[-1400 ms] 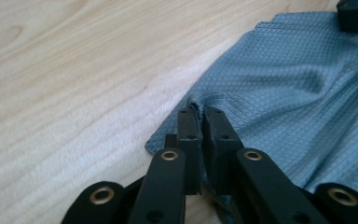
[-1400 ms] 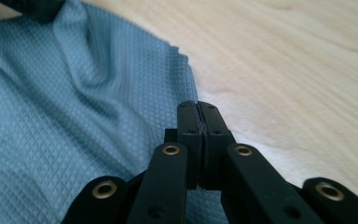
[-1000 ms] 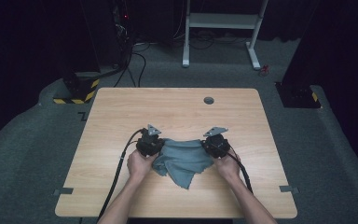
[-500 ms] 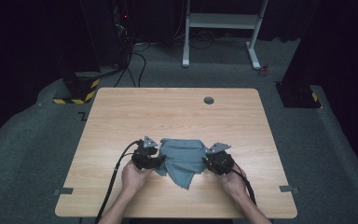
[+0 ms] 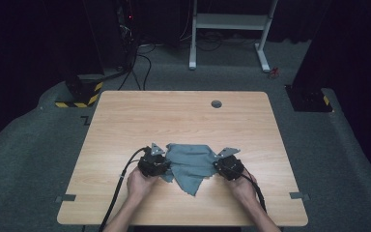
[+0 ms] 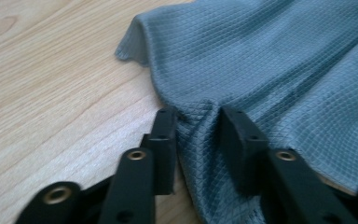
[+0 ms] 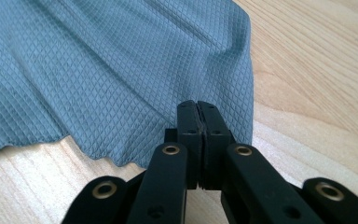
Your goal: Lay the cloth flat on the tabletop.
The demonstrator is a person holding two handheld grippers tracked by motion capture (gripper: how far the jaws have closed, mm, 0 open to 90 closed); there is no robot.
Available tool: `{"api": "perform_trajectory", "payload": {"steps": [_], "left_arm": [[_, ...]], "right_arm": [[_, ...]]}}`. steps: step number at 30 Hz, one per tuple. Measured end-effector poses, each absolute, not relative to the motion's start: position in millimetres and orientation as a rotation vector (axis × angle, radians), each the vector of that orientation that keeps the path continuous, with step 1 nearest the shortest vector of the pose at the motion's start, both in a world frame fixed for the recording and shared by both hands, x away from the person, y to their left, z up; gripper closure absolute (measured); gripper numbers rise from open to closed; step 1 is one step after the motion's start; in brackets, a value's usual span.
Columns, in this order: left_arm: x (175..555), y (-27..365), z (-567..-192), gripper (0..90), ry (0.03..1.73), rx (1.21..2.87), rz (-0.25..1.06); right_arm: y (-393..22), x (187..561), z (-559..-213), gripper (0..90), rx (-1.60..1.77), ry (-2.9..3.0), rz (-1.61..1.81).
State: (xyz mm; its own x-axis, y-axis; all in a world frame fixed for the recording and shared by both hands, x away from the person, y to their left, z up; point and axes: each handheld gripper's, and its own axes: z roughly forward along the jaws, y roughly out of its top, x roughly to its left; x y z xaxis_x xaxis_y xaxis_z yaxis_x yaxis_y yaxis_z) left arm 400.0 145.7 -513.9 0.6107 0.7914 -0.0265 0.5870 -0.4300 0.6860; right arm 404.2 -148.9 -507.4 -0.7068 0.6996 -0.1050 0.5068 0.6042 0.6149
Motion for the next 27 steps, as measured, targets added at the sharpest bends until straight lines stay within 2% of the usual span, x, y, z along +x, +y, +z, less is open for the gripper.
{"api": "perform_trajectory", "payload": {"steps": [3,8,12,18,21,23,27], "left_arm": [[404,145,-512,86.4,1.053,2.191,0.324],[411,141,-506,88.1,1.042,2.191,0.313],[415,140,-499,88.1,1.04,2.156,0.361],[425,136,-504,86.8,1.064,2.152,0.357],[426,137,-506,79.9,1.075,2.162,0.379],[422,138,-504,74.4,1.064,2.159,0.373],[408,143,-499,69.2,1.06,2.158,0.384]], "right_arm": [[-148,407,-506,90.0,0.964,2.499,0.778],[-152,420,-499,90.0,0.994,2.479,0.806],[-154,428,-493,90.0,1.008,2.445,0.814],[-156,445,-494,90.0,1.082,2.41,0.817],[-155,449,-498,88.1,1.1,2.402,0.805],[-155,446,-497,81.4,1.123,2.401,0.825],[-155,424,-485,80.7,1.109,2.407,0.93]]}}
